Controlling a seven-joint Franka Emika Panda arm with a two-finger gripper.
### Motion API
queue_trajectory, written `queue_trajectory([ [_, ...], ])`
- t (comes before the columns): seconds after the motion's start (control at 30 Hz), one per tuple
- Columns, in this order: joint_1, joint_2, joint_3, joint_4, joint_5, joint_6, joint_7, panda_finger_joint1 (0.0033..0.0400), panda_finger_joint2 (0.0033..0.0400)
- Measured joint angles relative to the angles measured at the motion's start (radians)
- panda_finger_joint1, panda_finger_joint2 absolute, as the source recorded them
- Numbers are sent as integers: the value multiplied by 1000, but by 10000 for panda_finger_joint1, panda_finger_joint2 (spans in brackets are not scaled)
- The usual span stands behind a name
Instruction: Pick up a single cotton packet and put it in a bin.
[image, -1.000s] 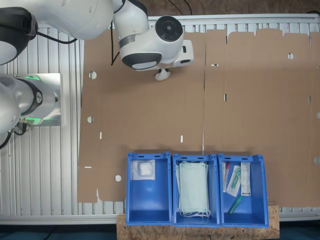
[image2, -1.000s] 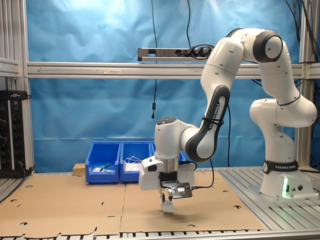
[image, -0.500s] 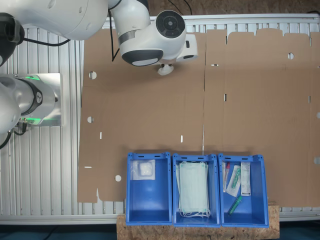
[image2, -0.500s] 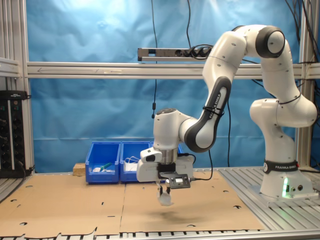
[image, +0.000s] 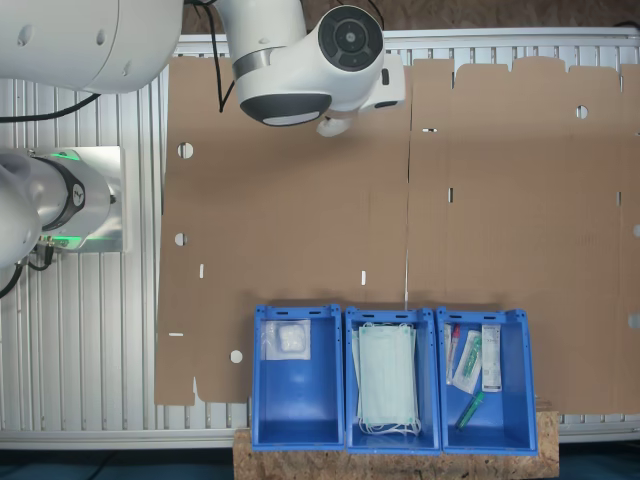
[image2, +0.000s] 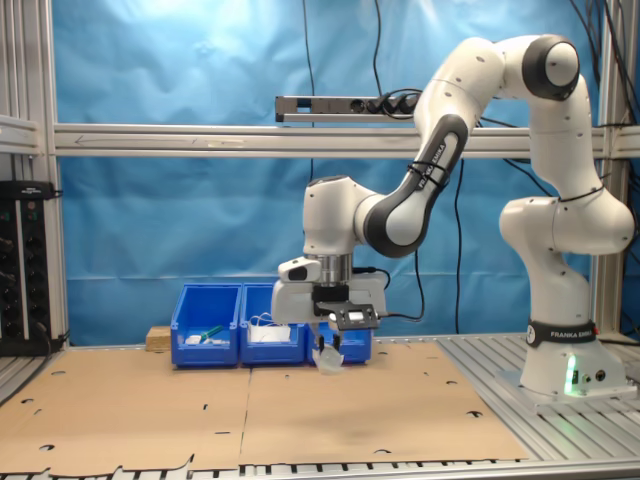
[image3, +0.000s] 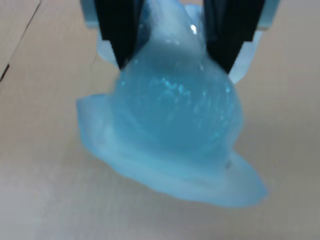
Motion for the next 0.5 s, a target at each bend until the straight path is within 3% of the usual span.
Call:
queue_trajectory([
  [0.27, 0, -85, -53, 0, -51, -86, 0, 75, 75],
  [0.5, -2, -159, -115, 0, -157, -169, 0, 75, 75],
])
